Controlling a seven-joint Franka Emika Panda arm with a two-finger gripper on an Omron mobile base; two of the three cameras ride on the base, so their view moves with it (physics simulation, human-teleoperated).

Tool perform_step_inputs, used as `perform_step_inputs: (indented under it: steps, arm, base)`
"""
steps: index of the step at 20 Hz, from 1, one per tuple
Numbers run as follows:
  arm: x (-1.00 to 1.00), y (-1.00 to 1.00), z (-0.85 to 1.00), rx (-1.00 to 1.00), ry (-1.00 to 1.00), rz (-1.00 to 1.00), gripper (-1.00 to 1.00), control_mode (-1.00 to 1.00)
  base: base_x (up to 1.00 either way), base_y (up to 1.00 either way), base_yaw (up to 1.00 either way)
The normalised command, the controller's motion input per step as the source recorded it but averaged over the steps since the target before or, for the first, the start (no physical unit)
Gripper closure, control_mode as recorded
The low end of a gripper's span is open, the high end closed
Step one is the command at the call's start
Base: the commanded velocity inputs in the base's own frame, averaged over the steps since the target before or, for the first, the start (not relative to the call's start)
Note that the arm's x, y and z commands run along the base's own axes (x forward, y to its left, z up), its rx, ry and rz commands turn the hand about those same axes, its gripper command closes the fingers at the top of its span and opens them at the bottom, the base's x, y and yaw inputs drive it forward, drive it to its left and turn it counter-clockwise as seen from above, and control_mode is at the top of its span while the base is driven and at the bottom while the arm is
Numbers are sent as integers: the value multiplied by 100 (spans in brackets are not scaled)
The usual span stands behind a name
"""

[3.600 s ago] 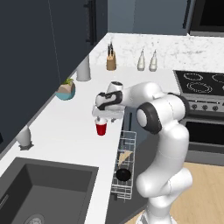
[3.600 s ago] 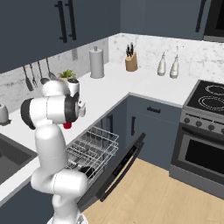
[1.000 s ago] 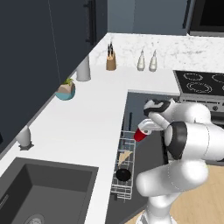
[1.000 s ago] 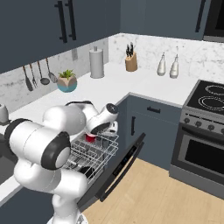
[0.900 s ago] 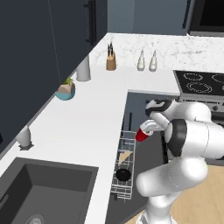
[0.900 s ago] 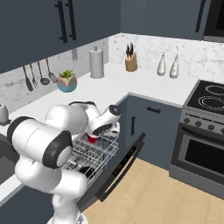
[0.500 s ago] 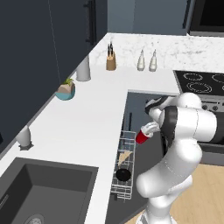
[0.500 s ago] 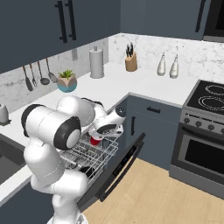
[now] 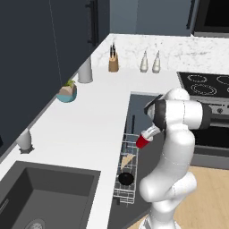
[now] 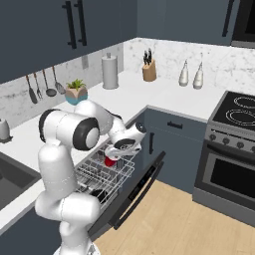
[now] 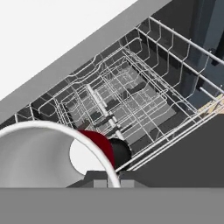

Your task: Pick up the cup and bowl from the counter, place them in the dishwasher, and close the dishwasher door.

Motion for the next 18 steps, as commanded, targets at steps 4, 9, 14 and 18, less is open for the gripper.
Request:
perform_step_inputs:
  steps: [4,9,14,18]
  arm:
    - [47,44,-52,-2,-1,1,100,-100]
    - [42,30,-65,0,-1,3,100,-100]
    - [28,2,-74,2,0,3,100,-100]
    - [28,2,-75,4,0,3,100,-100]
  base:
    - [0,0,0]
    - [0,0,0]
    - [0,0,0]
    - [0,0,0]
